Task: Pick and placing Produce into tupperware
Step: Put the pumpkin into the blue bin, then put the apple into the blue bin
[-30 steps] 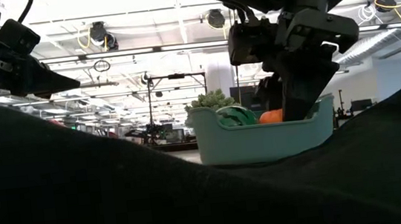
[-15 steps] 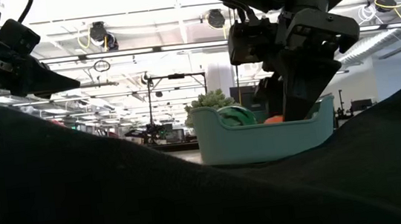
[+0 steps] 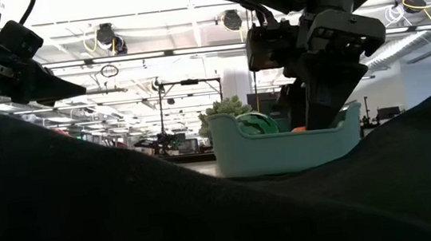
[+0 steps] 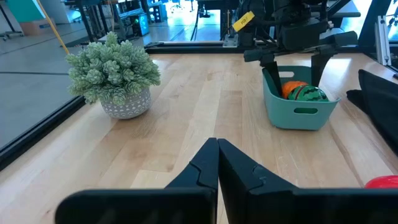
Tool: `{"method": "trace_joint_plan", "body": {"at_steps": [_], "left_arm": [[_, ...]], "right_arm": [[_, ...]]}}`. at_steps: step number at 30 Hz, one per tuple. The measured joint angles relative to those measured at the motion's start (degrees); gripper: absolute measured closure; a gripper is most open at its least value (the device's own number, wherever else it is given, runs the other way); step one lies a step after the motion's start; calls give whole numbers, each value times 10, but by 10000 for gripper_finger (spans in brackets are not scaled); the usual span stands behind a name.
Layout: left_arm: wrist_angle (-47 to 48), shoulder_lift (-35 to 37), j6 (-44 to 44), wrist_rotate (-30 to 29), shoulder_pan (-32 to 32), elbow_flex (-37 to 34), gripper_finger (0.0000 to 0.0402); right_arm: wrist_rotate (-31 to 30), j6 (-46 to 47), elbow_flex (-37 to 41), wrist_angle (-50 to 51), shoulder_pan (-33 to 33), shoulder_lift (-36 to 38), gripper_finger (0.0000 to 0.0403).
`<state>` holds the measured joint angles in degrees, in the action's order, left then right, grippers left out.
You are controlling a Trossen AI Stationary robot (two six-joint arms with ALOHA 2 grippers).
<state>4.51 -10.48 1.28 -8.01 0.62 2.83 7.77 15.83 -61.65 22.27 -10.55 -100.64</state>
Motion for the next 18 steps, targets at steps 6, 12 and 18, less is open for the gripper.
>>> {"method": "trace_joint_plan", "body": {"at_steps": [6,12,18], "left_arm": [[0,0,0,0,0,0,396],[0,0,1,0,0,0,396],[0,0,2,0,0,0,396]], "right_arm": [[-7,5,-9,42,5,27,127],[-21,6,-19,46,5,57,127],[-50,9,-20,50,8,88,145]]}}
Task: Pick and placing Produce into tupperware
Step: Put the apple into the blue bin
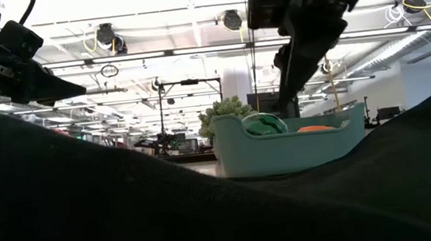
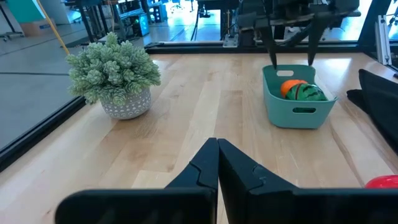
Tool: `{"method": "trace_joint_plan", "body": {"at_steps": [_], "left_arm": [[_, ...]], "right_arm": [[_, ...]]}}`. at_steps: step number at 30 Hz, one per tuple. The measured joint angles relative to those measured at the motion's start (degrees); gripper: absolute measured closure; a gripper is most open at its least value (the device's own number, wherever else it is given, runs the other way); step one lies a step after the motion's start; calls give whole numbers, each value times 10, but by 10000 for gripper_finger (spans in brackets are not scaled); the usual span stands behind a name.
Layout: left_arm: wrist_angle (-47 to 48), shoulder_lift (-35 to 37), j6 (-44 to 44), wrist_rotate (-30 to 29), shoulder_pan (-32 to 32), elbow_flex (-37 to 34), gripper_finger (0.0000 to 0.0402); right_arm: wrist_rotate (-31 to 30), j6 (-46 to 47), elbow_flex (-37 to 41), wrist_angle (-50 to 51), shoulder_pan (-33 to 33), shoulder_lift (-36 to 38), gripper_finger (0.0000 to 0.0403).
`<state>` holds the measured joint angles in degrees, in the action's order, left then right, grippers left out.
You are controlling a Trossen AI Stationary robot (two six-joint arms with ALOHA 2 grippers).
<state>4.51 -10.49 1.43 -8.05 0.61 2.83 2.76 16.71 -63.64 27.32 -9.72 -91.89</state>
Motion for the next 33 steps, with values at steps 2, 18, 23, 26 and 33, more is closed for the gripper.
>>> {"method": "trace_joint_plan", "body": {"at_steps": [2,18,23,26,33], "left_arm": [[-1,0,0,0,0,0,396],[-2,0,2,0,0,0,396],[-2,0,2,0,0,0,396],[-1,0,2,0,0,0,396],[-1,0,1,0,0,0,396]], "right_arm": [[0,2,0,0,3,9,160],[0,-65,-69,77,33,23,392],[-21,-79,-113,122,54,22,401],[-43,-93,-129,141,64,32,400],[-47,-115,-129,135,88,101,402]]}}
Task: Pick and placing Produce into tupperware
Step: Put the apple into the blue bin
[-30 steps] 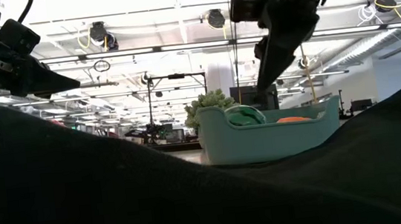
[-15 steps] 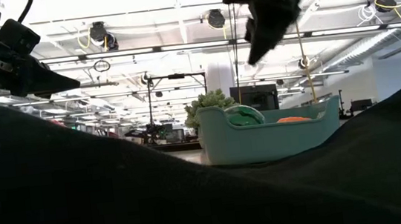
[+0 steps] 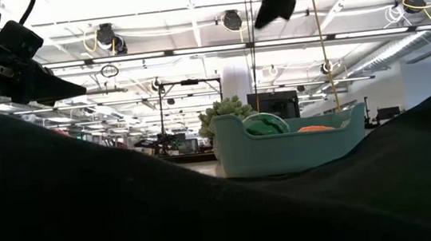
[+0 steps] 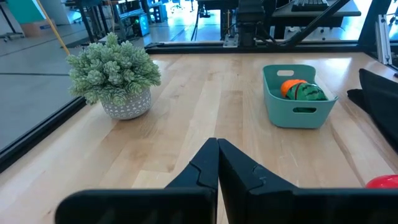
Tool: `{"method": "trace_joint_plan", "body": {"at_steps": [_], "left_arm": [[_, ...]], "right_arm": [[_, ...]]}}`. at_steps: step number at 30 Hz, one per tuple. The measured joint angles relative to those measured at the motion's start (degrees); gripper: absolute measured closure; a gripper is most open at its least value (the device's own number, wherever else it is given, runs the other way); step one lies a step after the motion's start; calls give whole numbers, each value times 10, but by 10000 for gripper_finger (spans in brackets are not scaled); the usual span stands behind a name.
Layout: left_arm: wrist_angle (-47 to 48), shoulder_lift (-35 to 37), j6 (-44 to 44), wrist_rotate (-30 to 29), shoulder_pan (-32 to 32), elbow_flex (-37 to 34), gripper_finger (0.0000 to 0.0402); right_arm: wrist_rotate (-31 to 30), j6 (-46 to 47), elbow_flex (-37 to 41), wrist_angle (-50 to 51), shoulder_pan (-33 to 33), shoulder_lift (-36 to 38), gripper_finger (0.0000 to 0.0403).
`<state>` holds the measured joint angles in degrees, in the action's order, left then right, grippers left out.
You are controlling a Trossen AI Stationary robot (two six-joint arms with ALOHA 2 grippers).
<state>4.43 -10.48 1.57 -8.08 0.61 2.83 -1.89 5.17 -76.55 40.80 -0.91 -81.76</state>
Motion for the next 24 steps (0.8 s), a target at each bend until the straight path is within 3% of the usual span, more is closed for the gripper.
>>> {"method": "trace_joint_plan", "body": {"at_steps": [7,12,24], "left_arm": [[0,0,0,0,0,0,396],[0,0,0,0,0,0,396],[0,0,1,-6,0,0,396]], "right_arm": [[-2,-23,0,-11,28,88,403],[-42,-29,5,11,49,157,403],[-40,-24,157,-88,53,332,403]]}}
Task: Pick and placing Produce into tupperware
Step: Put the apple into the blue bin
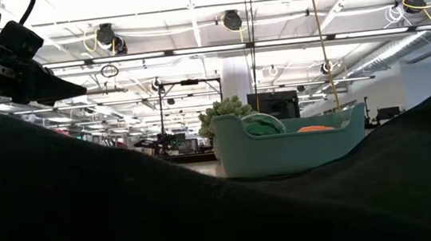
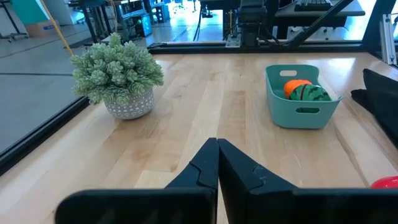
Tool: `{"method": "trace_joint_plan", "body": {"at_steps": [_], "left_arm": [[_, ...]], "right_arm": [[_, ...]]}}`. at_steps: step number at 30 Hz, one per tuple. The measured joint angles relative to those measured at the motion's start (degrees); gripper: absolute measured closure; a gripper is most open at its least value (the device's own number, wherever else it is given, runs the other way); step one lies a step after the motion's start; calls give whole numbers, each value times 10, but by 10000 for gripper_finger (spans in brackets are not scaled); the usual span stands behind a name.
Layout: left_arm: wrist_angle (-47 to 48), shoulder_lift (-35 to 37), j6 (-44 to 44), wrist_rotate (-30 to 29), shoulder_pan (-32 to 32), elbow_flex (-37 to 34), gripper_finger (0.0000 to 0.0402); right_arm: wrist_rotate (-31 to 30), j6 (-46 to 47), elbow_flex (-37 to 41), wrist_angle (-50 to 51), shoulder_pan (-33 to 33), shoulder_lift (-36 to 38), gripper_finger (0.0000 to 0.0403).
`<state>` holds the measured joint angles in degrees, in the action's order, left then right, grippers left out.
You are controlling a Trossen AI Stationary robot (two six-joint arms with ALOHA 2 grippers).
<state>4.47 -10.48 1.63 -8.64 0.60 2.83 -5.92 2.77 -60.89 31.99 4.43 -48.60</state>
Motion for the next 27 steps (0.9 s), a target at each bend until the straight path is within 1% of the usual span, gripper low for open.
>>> {"method": "trace_joint_plan", "body": {"at_steps": [3,6,9,16,20,23,27], "left_arm": [[0,0,0,0,0,0,396],[0,0,0,-3,0,0,396],[0,0,2,-4,0,0,396],[0,0,2,-4,0,0,396],[0,0,2,-5,0,0,396],[0,0,2,-5,0,0,396],[0,0,2,-5,0,0,396]], "right_arm": [[0,5,55,-27,0,44,403],[0,33,120,-83,1,94,403],[0,41,180,-129,1,143,403],[-2,53,260,-156,1,236,403],[-1,55,307,-214,1,273,403],[-1,51,343,-238,1,290,403],[2,51,390,-305,1,307,403]]}}
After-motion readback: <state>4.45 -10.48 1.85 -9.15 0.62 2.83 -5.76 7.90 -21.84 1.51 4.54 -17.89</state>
